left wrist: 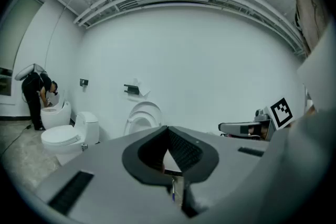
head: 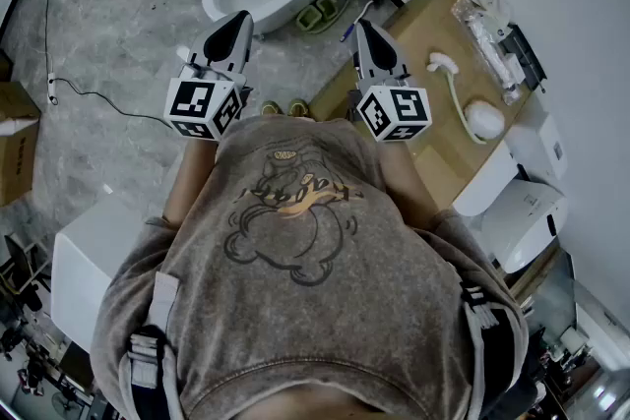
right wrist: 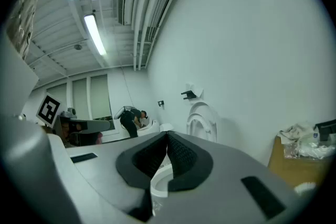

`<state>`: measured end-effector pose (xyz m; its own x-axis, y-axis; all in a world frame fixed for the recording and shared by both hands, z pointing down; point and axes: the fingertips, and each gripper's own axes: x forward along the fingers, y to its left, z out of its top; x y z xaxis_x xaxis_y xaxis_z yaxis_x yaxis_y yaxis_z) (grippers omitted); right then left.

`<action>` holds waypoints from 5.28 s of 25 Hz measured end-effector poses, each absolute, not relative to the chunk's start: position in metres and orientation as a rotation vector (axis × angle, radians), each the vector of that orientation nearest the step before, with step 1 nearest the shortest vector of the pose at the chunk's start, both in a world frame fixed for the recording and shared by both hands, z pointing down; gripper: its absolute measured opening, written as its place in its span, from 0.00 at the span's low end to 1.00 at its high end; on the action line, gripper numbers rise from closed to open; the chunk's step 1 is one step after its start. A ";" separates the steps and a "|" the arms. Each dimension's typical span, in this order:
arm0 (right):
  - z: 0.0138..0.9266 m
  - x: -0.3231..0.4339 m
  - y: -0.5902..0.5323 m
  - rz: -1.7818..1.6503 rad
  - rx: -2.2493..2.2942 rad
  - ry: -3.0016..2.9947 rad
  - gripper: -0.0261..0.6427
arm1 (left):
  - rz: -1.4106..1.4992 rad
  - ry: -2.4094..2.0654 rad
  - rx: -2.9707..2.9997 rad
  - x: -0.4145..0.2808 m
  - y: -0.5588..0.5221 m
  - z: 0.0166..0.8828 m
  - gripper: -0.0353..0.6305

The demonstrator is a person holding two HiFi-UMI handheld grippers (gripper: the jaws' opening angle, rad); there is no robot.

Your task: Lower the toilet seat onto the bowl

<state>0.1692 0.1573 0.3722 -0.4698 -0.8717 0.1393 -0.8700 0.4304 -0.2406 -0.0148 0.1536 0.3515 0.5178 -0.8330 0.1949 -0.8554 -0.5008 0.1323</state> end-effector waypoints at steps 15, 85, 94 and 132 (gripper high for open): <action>0.392 0.165 0.114 -0.465 -1.617 2.650 0.08 | 0.144 -1.466 2.537 -0.026 0.096 0.353 0.07; 0.498 0.184 -0.334 -0.633 -1.856 2.737 0.44 | 0.890 -0.635 3.077 0.138 -0.398 0.472 0.54; 0.500 0.177 -0.334 -0.664 -1.833 2.753 0.44 | 0.937 -0.540 3.072 0.143 -0.390 0.484 0.54; 0.522 0.019 -0.166 -0.756 -1.657 2.808 0.34 | 0.765 -0.697 2.904 -0.033 -0.215 0.507 0.57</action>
<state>0.0194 -0.1657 0.5222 -0.4940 -0.7758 0.3925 -0.8680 0.4141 -0.2739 -0.0331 -0.2152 0.5069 0.7749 -0.4110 0.4801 -0.4400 -0.8962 -0.0570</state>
